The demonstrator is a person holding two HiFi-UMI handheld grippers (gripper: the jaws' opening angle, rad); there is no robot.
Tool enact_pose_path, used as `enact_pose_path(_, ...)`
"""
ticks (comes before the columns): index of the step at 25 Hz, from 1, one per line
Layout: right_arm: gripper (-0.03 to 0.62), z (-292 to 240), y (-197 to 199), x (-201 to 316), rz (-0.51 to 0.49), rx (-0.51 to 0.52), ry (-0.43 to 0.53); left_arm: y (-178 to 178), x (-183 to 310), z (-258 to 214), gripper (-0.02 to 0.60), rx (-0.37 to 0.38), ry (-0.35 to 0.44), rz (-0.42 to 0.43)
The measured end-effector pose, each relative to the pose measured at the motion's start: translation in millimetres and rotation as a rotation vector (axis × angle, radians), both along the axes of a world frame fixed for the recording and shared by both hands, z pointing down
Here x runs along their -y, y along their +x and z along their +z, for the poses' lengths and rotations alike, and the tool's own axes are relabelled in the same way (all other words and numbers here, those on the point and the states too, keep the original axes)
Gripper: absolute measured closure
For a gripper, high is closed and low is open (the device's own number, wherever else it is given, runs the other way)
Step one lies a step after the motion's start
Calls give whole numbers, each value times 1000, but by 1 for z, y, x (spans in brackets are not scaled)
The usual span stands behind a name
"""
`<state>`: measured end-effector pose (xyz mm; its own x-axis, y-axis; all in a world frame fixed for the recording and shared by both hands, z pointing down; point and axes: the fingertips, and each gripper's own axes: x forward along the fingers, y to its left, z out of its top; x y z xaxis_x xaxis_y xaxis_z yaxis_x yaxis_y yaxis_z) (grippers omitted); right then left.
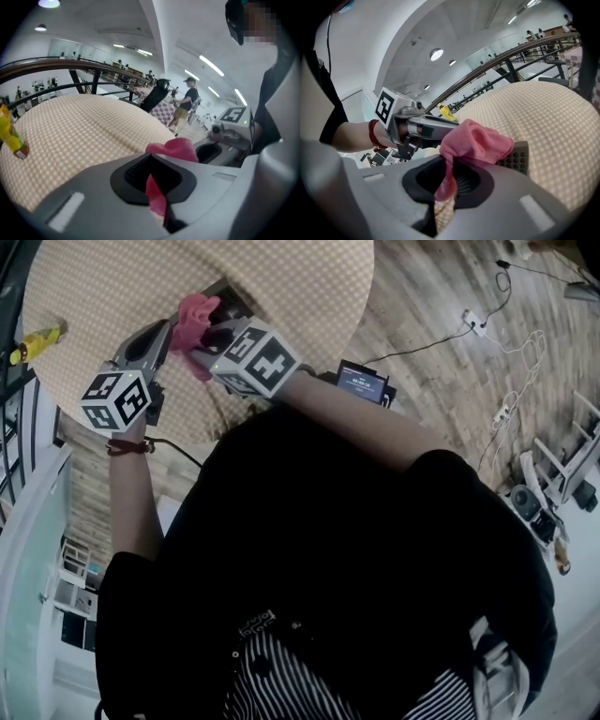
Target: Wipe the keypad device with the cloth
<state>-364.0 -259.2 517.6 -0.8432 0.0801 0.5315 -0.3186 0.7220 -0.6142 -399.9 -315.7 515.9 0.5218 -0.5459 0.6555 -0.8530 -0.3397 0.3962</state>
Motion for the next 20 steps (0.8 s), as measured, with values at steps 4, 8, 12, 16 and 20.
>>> enact_pose_path(4, 548, 2, -10, -2, -5, -10, -11, -5, 2, 27, 577, 101, -87, 97)
enact_pose_path(8, 548, 16, -17, 0, 1, -30, -15, -8, 11, 42, 577, 114, -132, 119)
enact_pose_path(12, 548, 20, -22, 1, -12, -40, 10, -1, 8, 61, 577, 119, -193, 163)
enact_pose_path(16, 548, 40, -25, 11, 0, -83, 15, 1, 12, 67, 577, 186, -186, 189)
enact_pose_path(20, 548, 56, -28, 20, 25, -127, -12, 4, 13, 71, 577, 333, -178, 312)
